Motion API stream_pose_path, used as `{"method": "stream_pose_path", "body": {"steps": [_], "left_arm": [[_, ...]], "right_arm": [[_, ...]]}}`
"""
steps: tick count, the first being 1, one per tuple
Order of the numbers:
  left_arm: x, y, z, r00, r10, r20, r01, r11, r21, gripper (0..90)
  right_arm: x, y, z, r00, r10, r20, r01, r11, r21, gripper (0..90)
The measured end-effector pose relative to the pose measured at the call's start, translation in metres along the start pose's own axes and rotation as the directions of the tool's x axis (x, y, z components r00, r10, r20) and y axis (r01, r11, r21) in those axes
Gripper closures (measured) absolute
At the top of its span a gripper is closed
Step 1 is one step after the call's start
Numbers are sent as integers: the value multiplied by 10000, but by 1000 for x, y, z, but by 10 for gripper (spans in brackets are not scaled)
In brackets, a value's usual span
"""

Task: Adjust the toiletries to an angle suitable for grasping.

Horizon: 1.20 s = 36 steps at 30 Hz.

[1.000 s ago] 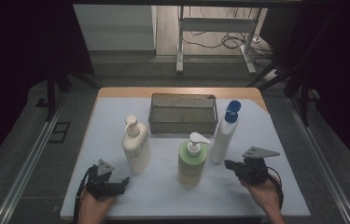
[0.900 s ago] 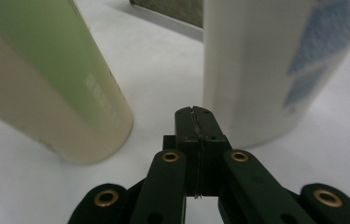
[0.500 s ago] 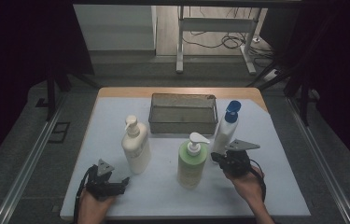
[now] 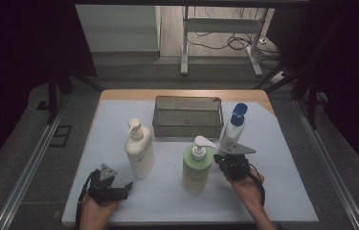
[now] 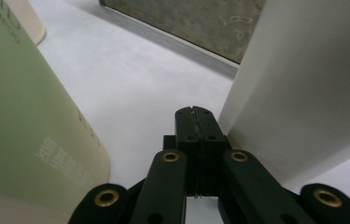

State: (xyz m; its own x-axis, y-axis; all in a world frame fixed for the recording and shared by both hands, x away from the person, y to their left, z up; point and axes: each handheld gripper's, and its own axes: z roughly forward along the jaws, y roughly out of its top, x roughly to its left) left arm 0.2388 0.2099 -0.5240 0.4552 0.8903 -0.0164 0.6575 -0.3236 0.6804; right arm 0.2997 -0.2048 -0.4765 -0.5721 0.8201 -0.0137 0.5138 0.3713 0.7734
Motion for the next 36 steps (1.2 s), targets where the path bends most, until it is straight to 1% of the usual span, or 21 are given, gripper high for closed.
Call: {"method": "stream_pose_path", "body": {"steps": [3, 13, 14, 18, 21, 25, 36], "left_arm": [[0, 0, 0, 10000, 3, -3, -3, 10000, -3, 108], [0, 0, 0, 10000, -1, 2, 1, 10000, 3, 108], [0, 0, 0, 10000, 0, 1, 0, 10000, 6, 108], [0, 0, 0, 10000, -3, 7, 3, 10000, 5, 108], [0, 0, 0, 10000, -4, 4, 4, 10000, 0, 108], [0, 0, 0, 10000, -3, 6, 3, 10000, 2, 108], [0, 0, 0, 10000, -5, 7, 5, 10000, 5, 108]], "right_arm": [[2, -1, 0, 9997, -185, 184, 184, 9998, 57, 896], [-4, -7, -4, 9999, -9, 127, 8, 10000, 40, 896], [-3, -6, -2, 9999, -91, 130, 90, 10000, 42, 895], [1, -4, 1, 9997, -103, 242, 103, 9999, 28, 894], [3, -4, 9, 9989, -155, 453, 149, 9998, 143, 896], [4, -5, 10, 9983, -141, 571, 132, 9998, 148, 896], [-4, -14, 6, 9986, 68, 517, -84, 9995, 305, 896]]}}
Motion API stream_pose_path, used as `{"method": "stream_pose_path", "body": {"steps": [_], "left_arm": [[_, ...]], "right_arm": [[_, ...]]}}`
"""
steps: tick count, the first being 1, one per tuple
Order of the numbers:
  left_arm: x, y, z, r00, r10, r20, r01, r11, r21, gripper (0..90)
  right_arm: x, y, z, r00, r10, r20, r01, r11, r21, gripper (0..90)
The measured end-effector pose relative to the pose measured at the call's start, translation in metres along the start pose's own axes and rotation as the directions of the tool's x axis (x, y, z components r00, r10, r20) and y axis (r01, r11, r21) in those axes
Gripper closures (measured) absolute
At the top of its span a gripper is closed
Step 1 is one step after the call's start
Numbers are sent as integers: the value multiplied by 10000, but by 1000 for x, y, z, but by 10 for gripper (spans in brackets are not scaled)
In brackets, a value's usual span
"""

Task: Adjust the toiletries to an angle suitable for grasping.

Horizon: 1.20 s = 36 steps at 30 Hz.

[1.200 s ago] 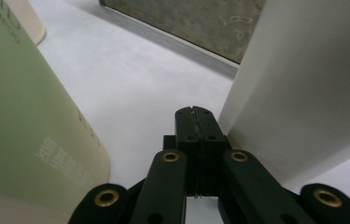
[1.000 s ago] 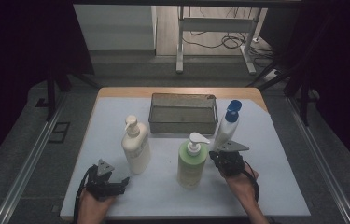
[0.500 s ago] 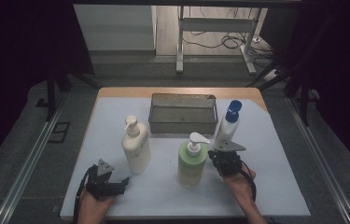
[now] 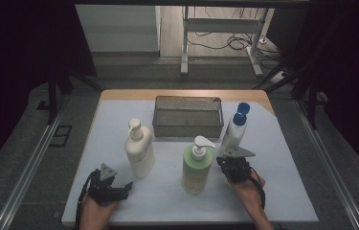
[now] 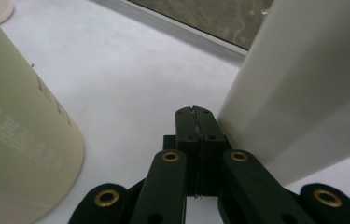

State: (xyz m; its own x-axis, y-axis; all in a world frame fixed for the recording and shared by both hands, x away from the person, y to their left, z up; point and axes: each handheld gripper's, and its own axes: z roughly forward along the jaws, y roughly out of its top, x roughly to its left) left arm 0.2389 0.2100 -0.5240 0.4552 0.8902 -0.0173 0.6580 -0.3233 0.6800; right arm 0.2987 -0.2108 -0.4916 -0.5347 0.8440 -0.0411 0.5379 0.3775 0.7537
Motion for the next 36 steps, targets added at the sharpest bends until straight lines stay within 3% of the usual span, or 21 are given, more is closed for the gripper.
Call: {"method": "stream_pose_path", "body": {"steps": [14, 29, 34, 36], "left_arm": [[0, 0, 0, 10000, -7, 4, 7, 10000, 3, 108], [0, 0, 0, 10000, -10, 7, 10, 10000, 5, 108], [0, 0, 0, 10000, -14, 10, 14, 10000, 7, 107], [0, 0, 0, 10000, -14, 13, 14, 10000, 8, 107]], "right_arm": [[-22, -12, -7, 9995, 305, 129, -307, 9994, 140, 896], [-41, -20, -14, 9997, 153, 186, -160, 9991, 381, 895], [-40, -20, -14, 9997, 106, 221, -117, 9987, 505, 862], [-38, -18, -16, 10000, 46, -15, -45, 9990, 455, 828]]}}
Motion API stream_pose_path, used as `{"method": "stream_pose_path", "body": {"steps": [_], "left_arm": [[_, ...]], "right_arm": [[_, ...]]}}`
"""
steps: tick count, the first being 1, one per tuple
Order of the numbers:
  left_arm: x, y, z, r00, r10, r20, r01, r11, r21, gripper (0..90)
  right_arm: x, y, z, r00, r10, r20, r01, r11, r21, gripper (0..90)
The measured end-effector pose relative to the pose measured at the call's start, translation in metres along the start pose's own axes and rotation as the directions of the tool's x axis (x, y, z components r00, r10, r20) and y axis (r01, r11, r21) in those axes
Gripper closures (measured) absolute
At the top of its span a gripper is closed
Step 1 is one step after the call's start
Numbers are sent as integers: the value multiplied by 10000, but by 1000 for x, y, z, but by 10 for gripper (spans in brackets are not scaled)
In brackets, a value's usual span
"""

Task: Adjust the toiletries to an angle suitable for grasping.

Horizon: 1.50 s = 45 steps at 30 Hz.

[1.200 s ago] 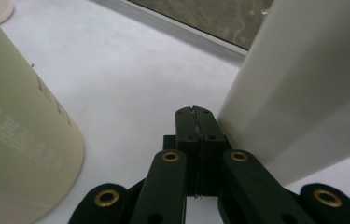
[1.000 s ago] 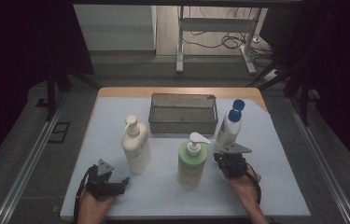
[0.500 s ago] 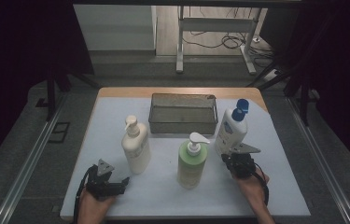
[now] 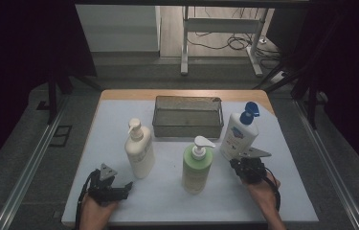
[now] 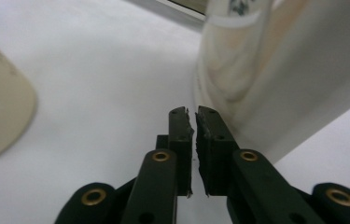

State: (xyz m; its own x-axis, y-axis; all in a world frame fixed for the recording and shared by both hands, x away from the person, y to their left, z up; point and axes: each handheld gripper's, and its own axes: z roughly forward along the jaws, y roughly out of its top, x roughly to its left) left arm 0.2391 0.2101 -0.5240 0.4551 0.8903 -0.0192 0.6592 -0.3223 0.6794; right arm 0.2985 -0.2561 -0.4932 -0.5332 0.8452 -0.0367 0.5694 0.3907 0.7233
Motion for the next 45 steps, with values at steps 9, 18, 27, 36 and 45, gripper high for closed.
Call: {"method": "stream_pose_path", "body": {"steps": [9, 18, 27, 36, 45], "left_arm": [[0, 0, 0, 10000, 4, -2, -4, 10000, 3, 107], [0, 0, 0, 10000, -5, -2, 5, 10000, -3, 108], [0, 0, 0, 10000, -2, 0, 2, 10000, 2, 107], [0, 0, 0, 10000, -7, -1, 7, 10000, -4, 108], [0, 0, 0, 10000, -7, 8, 7, 10000, -2, 108]], "right_arm": [[1, 5, -24, 9985, -26, -550, 8, 9994, -334, 650], [-8, 6, -48, 9982, 102, -589, -131, 9988, -480, 521], [-19, 13, -64, 9980, 351, -527, -384, 9974, -611, 452], [-29, 27, -72, 9989, 412, -227, -433, 9937, -1038, 376], [-36, 43, -67, 9989, 431, -178, -448, 9931, -1081, 303]]}}
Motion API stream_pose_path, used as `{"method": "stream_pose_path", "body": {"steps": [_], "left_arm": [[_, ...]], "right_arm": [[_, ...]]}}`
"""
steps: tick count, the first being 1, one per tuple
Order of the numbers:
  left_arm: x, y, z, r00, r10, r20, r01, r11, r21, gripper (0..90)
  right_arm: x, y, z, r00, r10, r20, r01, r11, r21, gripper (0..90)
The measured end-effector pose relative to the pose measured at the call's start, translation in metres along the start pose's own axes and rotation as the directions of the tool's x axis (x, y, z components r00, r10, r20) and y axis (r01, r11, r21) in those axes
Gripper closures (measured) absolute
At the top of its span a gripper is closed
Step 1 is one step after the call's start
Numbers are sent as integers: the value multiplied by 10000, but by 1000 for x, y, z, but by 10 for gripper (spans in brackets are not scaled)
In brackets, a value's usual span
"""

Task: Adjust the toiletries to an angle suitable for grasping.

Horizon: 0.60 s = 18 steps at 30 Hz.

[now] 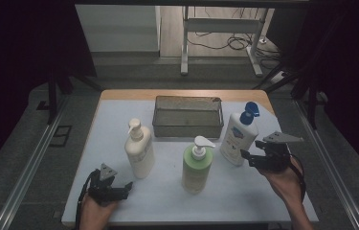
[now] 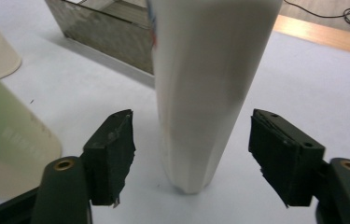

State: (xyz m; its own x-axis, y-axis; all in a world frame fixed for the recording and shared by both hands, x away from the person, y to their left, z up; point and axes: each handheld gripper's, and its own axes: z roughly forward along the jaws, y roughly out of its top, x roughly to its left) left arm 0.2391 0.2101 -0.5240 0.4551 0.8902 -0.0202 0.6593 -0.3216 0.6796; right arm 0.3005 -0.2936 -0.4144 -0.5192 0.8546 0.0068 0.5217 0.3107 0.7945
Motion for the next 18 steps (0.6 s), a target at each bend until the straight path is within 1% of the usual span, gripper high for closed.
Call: {"method": "stream_pose_path", "body": {"steps": [1, 12, 13, 18], "left_arm": [[0, 0, 0, 10000, 1, 2, -1, 10000, 11, 108], [0, 0, 0, 10000, -4, 2, 4, 10000, 5, 107], [0, 0, 0, 10000, 2, 4, -2, 10000, 13, 107], [0, 0, 0, 10000, -2, 5, 2, 10000, 14, 107]], "right_arm": [[-2, 4, 3, 10000, 25, 10, -25, 10000, -17, 294], [-4, 21, 19, 10000, 56, 46, -56, 9999, -126, 272], [-4, 24, 23, 10000, 53, 72, -52, 9999, -117, 272], [-4, 26, 30, 9999, 40, 102, -38, 9999, -136, 276]]}}
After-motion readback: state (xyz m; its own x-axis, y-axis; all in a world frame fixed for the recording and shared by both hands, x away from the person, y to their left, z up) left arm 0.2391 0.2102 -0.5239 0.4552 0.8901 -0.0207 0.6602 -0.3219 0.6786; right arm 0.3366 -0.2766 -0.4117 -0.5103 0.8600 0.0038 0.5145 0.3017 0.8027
